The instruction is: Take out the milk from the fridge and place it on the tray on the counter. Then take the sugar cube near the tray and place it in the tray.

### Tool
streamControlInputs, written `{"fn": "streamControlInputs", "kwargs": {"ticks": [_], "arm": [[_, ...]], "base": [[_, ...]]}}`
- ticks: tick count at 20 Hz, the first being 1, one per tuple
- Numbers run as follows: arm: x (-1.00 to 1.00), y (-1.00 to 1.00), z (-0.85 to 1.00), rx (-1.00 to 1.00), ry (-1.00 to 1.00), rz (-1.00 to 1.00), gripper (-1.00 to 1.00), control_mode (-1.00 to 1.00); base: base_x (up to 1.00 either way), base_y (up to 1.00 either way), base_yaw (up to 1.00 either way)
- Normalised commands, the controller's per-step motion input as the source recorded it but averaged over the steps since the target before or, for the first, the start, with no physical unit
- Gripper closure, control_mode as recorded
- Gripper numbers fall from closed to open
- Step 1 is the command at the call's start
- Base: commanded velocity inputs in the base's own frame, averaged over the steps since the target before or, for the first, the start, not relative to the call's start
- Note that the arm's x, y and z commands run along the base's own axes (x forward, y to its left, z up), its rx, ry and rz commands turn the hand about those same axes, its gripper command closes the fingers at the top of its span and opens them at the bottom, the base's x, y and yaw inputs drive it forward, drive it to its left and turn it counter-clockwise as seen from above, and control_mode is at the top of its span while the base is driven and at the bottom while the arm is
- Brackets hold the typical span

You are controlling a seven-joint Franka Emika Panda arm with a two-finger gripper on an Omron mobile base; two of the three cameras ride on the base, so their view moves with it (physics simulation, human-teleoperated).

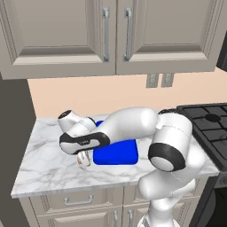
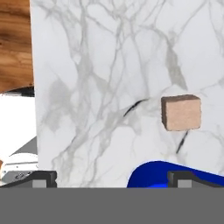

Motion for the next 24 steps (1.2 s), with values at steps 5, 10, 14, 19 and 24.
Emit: {"fn": "streamControlInputs", "kwargs": {"ticks": [5,10,14,19,24], "arm": [[0.14,0.02,-0.03,0.0,0.0,0.0,-1.0,-1.0],[0.25,0.09,-0.11,0.0,0.0,0.0,-1.0,-1.0],[0.13,0.14,-0.15,0.0,0.0,0.0,-1.0,-1.0],[0.12,0.16,-0.16,0.0,0.0,0.0,-1.0,-1.0],[0.11,0.13,-0.13,0.0,0.0,0.0,-1.0,-1.0]], "base": [[0.0,0.0,0.0],[0.0,0.0,0.0],[0.0,0.0,0.0],[0.0,0.0,0.0],[0.0,0.0,0.0]]}}
